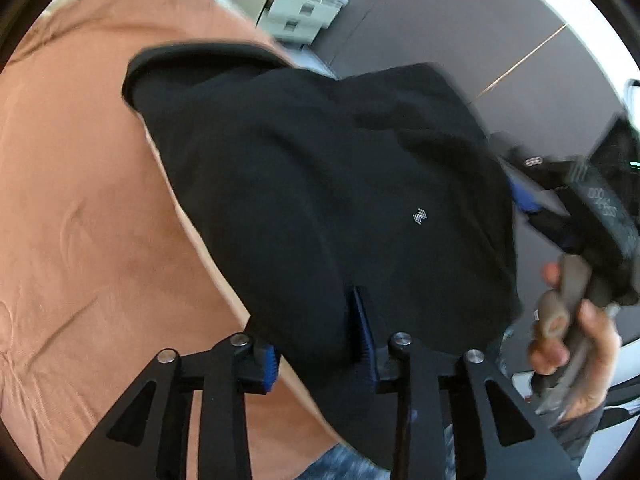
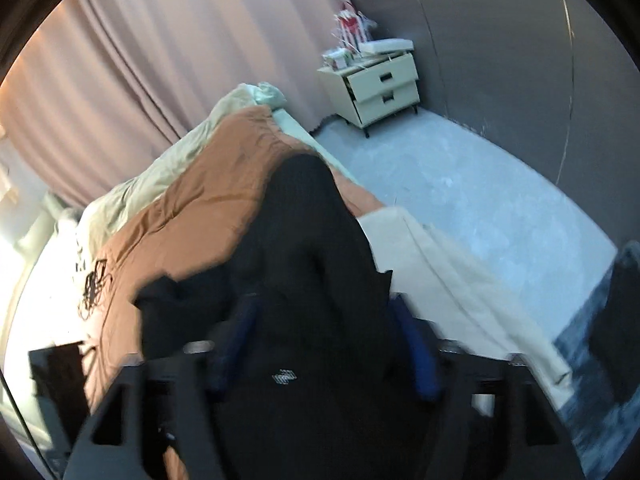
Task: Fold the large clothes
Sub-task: 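Carry the folded shirt onto the cream pillow and lower it with both grippers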
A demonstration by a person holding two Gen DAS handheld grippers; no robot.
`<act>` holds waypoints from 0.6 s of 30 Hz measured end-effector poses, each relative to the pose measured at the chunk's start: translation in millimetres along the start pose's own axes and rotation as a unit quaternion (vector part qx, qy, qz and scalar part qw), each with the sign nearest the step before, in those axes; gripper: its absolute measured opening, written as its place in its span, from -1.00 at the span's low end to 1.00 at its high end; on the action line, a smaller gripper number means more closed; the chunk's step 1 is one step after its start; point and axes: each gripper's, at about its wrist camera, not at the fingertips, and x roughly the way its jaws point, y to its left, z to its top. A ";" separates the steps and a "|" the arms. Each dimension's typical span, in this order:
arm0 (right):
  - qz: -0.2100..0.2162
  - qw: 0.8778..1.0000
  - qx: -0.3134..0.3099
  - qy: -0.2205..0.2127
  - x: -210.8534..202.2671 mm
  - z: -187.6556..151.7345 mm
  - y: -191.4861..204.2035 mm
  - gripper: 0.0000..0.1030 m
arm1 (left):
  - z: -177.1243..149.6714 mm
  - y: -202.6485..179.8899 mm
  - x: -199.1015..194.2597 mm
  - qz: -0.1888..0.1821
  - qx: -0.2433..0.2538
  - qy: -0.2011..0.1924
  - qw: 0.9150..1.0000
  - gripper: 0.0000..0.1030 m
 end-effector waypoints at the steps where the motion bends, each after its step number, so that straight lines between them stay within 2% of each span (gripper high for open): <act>1: -0.003 1.000 0.000 -0.010 -1.9 -7.2 -3.7 0.50 | 0.8 8.7 6.1 0.009 -0.003 0.000 1.000 -0.23; 5: -0.011 0.999 0.011 -0.031 -23.1 -33.3 -21.9 0.50 | -0.7 21.8 12.8 0.006 -0.012 -0.001 1.000 0.09; 6: -0.010 0.999 0.014 -0.039 -32.5 -41.7 -28.8 0.51 | -3.6 23.9 8.3 0.013 -0.003 -0.008 1.000 0.27; 9: -0.012 0.997 0.048 -0.065 -61.4 -68.0 -55.6 0.51 | -2.0 23.3 -4.7 0.037 0.025 -0.043 0.998 0.52; 12: -0.010 0.991 0.106 -0.082 -86.8 -107.3 -84.1 0.53 | 2.6 29.9 -10.7 0.037 0.021 -0.049 0.998 0.56; 16: 0.015 0.988 0.147 -0.040 -76.8 -158.9 -96.7 0.53 | 0.6 39.5 -5.6 0.042 0.018 -0.041 0.998 0.56; 18: 0.025 0.986 0.162 -0.029 -68.5 -176.3 -96.4 0.53 | -18.6 31.6 1.1 0.042 0.017 -0.041 0.998 0.56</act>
